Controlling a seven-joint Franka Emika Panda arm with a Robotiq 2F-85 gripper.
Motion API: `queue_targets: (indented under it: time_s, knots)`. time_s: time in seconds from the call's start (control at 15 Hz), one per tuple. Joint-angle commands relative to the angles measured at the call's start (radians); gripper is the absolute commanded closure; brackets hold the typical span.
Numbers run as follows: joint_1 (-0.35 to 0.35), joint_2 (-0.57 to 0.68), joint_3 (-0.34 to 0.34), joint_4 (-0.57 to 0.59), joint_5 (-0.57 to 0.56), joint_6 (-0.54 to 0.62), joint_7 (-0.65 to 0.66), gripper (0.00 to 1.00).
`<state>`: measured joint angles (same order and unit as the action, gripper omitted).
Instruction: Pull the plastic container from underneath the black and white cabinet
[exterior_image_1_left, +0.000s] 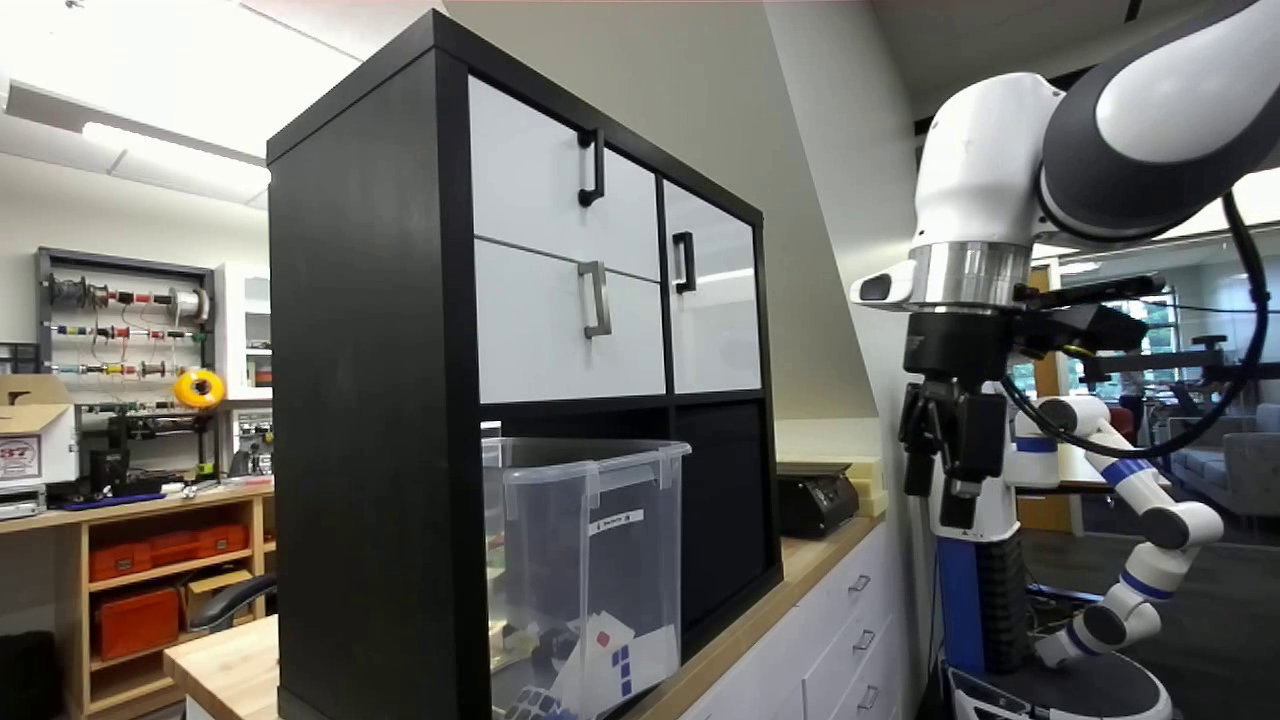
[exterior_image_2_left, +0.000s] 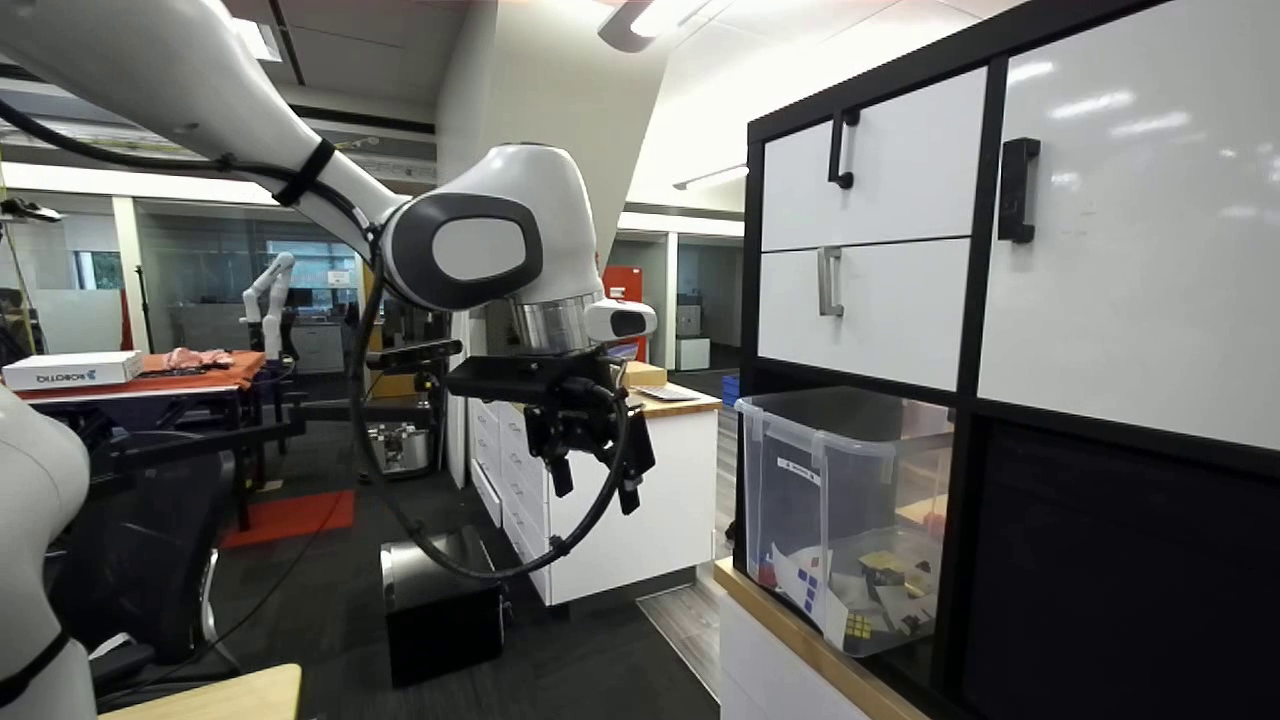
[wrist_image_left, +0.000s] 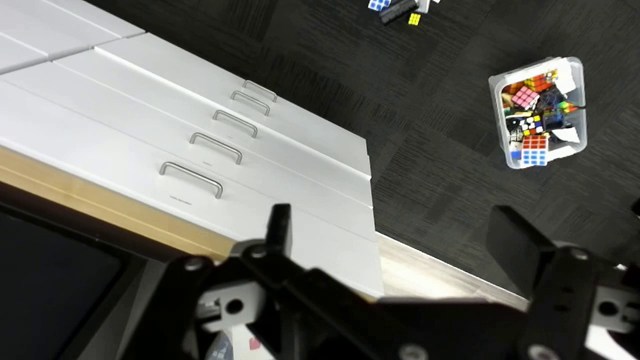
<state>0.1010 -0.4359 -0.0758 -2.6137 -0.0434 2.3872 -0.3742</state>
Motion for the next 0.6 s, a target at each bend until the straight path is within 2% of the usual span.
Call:
queue_targets:
  time_s: [0.0,0.33,0.53]
  knots:
    - [0.005,0.111,0.016,0.097,-0.001,0.069,-0.009,0.00]
    - [-0.006,0.175,0.031,0.157,-0.005,0.136,-0.007,0.00]
    - [-0.007,0.167,0.034,0.147,0.001,0.118,-0.001,0.00]
